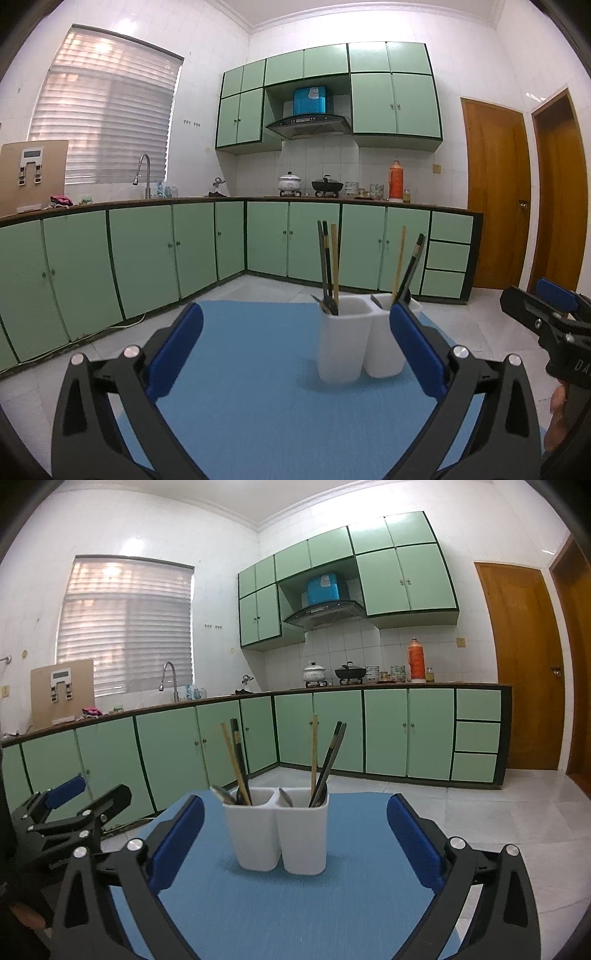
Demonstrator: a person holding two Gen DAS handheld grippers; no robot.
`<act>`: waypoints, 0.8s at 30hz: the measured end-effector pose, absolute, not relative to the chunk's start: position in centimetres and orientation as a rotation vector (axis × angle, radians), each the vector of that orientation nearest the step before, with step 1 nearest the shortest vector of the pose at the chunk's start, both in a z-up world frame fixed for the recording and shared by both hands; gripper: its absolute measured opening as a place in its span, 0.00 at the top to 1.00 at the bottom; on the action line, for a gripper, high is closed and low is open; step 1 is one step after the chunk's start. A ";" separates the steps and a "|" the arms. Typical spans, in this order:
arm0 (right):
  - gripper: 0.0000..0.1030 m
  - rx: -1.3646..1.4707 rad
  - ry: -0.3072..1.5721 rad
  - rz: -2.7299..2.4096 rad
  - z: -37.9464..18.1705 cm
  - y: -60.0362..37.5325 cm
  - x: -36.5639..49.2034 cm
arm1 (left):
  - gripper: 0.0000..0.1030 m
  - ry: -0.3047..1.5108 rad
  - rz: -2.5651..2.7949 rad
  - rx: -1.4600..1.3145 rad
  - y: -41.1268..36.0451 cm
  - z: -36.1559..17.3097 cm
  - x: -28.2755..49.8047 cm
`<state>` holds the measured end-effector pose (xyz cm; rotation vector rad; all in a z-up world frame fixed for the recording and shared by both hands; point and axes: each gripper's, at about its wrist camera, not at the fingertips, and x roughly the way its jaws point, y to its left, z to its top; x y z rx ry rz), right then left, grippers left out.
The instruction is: Organize utensils
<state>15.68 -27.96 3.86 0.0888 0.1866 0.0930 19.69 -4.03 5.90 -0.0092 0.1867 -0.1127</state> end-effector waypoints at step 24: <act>0.06 0.022 0.133 0.121 6.1 -26.2 8.4 | 0.05 0.153 -0.111 0.001 -2.1 7.7 11.2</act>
